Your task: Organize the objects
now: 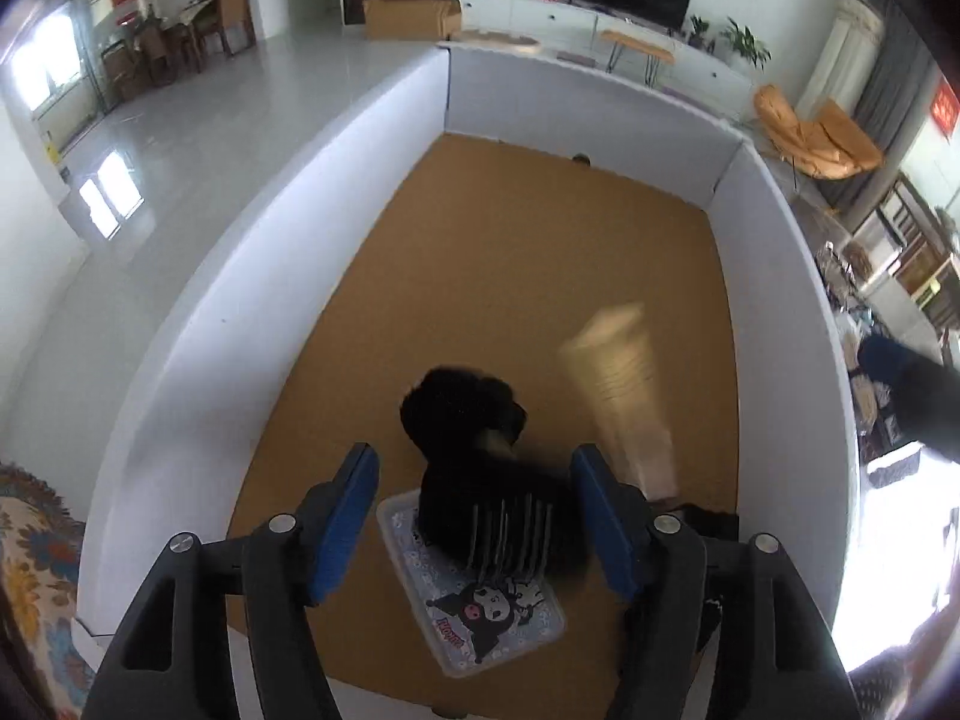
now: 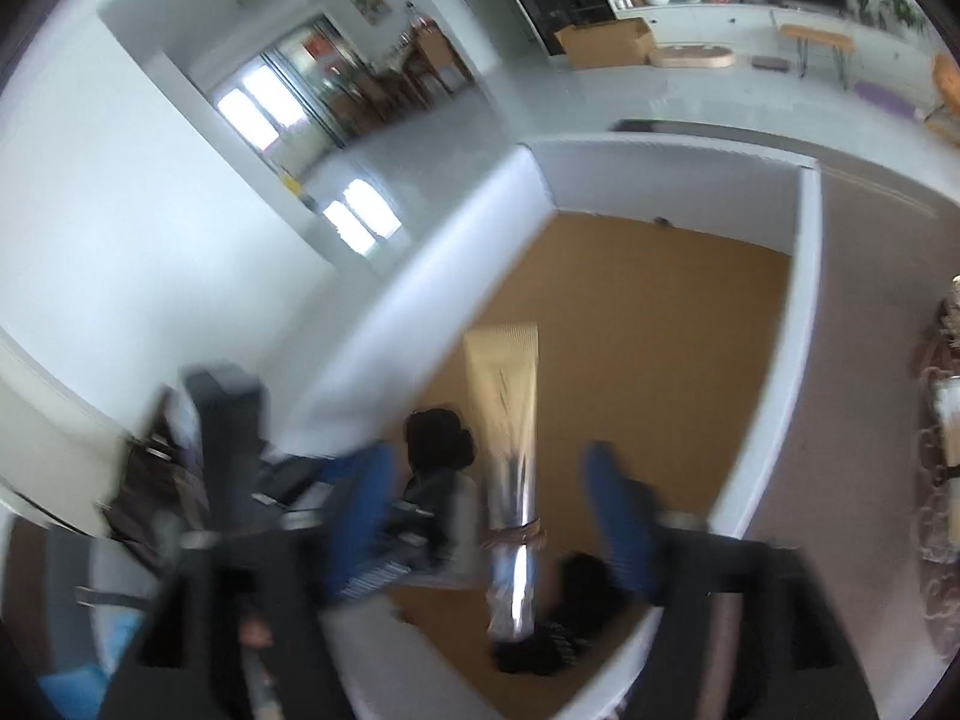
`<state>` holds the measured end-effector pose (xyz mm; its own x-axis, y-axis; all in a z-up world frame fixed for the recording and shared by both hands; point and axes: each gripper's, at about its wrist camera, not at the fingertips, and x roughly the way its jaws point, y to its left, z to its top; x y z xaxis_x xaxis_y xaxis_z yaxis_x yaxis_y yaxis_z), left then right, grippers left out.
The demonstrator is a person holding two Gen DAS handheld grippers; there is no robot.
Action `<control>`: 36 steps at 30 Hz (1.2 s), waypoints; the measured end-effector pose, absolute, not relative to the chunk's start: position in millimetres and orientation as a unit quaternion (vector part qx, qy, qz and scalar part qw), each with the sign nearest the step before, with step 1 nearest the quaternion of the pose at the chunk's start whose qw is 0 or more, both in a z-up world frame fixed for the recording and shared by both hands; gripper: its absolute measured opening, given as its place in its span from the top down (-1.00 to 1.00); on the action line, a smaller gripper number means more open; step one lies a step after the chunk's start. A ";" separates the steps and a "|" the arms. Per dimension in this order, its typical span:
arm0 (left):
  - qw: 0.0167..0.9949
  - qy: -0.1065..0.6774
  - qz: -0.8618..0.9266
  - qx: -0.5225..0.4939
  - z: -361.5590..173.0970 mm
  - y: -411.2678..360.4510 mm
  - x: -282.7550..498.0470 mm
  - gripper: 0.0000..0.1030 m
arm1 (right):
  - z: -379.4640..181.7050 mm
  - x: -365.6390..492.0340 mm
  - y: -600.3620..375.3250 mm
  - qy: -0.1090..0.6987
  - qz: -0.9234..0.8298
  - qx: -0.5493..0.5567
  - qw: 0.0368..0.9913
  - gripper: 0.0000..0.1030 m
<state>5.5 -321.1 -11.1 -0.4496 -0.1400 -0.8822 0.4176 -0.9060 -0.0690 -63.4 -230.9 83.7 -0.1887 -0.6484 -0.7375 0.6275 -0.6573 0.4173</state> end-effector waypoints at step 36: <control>-0.024 0.038 -0.876 0.480 -71.9 -22.1 -87.5 -0.64 | -55.5 -34.5 83.0 0.007 -0.886 0.464 0.003 -1.00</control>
<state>-87.5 -22.1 -71.9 -0.5372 0.0786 -0.8398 -0.0050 -0.9959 -0.0900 -34.5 83.0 -55.5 -0.5697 0.0019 -0.8218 0.0119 -0.9999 -0.0105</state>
